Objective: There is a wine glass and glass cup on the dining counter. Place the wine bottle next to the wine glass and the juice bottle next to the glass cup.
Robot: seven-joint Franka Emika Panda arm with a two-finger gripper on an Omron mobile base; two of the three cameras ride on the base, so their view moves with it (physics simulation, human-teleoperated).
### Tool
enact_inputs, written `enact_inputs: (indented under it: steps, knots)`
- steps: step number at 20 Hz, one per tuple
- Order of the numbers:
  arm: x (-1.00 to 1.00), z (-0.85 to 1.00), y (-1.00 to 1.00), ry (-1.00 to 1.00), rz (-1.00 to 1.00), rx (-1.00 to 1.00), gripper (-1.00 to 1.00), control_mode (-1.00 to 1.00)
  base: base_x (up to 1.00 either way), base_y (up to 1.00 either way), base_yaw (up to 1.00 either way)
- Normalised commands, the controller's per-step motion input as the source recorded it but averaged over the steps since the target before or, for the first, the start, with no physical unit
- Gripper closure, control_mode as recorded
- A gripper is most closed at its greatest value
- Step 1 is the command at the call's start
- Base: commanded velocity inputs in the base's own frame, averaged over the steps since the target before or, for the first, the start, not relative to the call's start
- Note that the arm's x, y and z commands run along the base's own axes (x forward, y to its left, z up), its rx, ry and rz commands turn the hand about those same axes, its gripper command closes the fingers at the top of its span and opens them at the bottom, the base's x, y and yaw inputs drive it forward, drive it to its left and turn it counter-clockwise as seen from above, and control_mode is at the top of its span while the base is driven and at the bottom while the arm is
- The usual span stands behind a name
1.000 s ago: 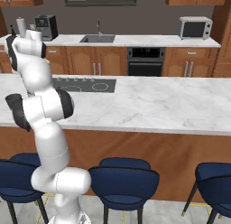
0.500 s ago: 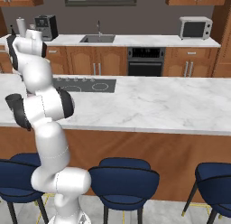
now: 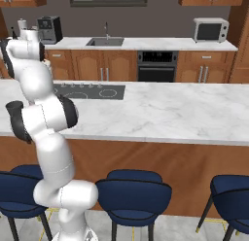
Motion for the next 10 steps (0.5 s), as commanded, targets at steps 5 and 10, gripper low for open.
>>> enact_inputs:
  steps: [5,10]
  knots:
    - [-0.2,0.01,0.0,-0.23,0.01,-0.02,-1.0,-1.0,0.0,0.0,0.0]
    - [-0.3,0.0,0.0,-0.1,0.0,0.0,-1.0,-1.0,0.0,0.0,0.0]
